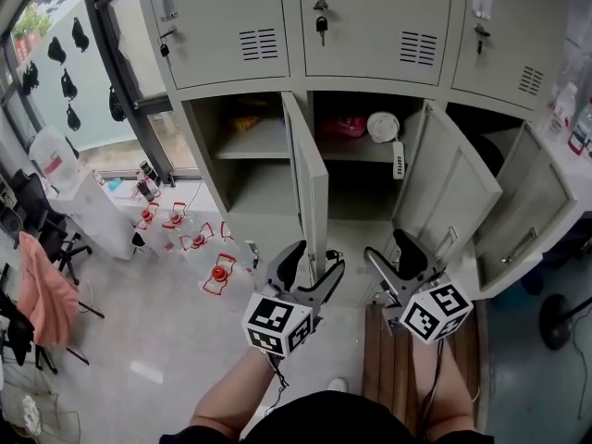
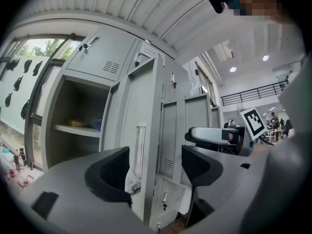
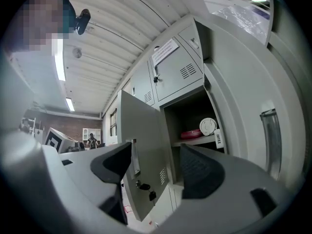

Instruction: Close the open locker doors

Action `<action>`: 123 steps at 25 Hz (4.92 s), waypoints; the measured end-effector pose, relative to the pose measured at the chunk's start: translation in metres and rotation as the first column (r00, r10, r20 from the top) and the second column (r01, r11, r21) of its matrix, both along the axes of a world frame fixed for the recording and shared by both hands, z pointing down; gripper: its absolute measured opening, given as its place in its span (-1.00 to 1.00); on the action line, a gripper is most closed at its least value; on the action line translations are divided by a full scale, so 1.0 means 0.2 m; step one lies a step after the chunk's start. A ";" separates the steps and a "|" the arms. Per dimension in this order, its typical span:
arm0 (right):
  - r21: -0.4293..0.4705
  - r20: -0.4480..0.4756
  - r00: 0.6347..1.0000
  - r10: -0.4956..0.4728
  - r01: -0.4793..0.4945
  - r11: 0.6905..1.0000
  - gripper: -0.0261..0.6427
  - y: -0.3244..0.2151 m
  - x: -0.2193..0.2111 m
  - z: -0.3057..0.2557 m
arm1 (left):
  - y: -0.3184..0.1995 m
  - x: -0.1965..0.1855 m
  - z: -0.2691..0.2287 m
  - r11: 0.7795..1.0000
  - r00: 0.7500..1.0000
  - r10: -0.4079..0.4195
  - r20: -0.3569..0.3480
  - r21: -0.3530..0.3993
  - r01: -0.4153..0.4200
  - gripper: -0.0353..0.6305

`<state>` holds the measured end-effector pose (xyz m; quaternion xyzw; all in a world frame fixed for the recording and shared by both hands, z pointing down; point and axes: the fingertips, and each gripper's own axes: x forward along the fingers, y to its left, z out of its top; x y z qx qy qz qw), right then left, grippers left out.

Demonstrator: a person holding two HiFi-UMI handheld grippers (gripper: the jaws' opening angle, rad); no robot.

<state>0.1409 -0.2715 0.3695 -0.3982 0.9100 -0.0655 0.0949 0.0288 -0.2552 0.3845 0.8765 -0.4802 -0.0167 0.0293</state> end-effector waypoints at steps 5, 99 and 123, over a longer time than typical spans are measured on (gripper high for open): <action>0.003 0.011 0.999 -0.039 0.039 0.999 -0.01 -0.07 0.03 -0.01 | -0.07 0.04 -0.01 0.999 0.999 -0.040 0.002 0.002 0.040 0.13; -0.034 -0.035 0.997 -0.073 0.072 0.997 -0.11 -0.90 -1.62 0.02 | -0.94 -1.64 0.04 0.988 0.987 -0.154 -0.039 -0.032 0.153 -0.35; -0.034 -0.008 0.999 -0.034 0.034 0.999 -0.05 -0.97 -1.64 0.02 | -0.82 -1.66 0.06 0.995 0.994 -0.097 -0.040 -0.022 0.096 -0.23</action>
